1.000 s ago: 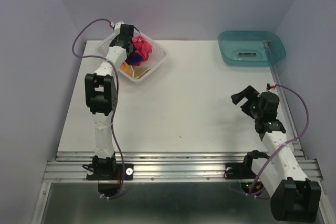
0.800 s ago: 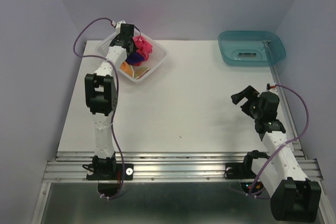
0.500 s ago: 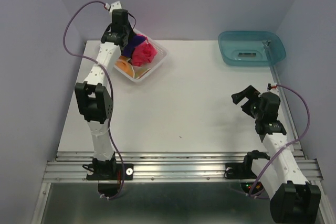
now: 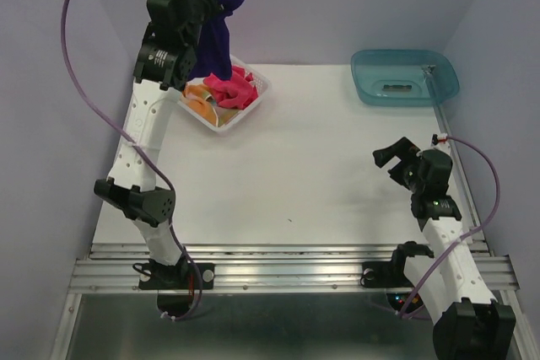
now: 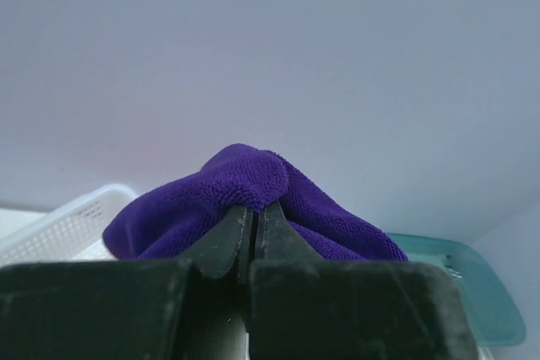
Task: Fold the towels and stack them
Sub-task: Move the towel to the center of the board
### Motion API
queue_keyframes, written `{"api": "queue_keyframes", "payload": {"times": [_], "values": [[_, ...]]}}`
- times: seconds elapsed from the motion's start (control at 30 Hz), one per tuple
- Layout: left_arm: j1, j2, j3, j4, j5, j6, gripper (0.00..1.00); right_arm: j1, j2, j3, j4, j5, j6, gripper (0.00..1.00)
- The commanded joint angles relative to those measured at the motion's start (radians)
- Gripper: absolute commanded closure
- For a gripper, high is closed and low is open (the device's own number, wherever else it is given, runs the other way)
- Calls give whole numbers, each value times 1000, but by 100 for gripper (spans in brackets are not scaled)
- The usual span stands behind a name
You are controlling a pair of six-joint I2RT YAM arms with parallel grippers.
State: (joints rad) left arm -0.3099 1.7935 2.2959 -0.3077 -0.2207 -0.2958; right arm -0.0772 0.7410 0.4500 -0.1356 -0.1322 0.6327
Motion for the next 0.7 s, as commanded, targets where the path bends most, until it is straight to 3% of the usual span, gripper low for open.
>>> {"api": "queue_keyframes", "payload": {"times": [0.0,0.13,0.3,0.37,0.47,0.57,0.67], "values": [[-87,-121,42,79,30,69,100,2,-25,44,5,-10,-4,0],[-201,-250,-131,122,127,60,100,2,-48,53,-13,-10,-2,0],[-284,-373,-395,264,346,-19,100,2,-100,65,-48,-18,2,0],[-352,-408,-518,350,366,-57,100,2,-129,64,-56,-23,2,0],[-429,-393,-569,384,421,-83,100,2,-158,61,-67,-21,5,0],[-442,-396,-650,432,478,-127,100,2,-181,70,-96,-6,8,0],[-442,-466,-886,533,401,-206,100,2,-195,56,-82,-27,13,0]]}}
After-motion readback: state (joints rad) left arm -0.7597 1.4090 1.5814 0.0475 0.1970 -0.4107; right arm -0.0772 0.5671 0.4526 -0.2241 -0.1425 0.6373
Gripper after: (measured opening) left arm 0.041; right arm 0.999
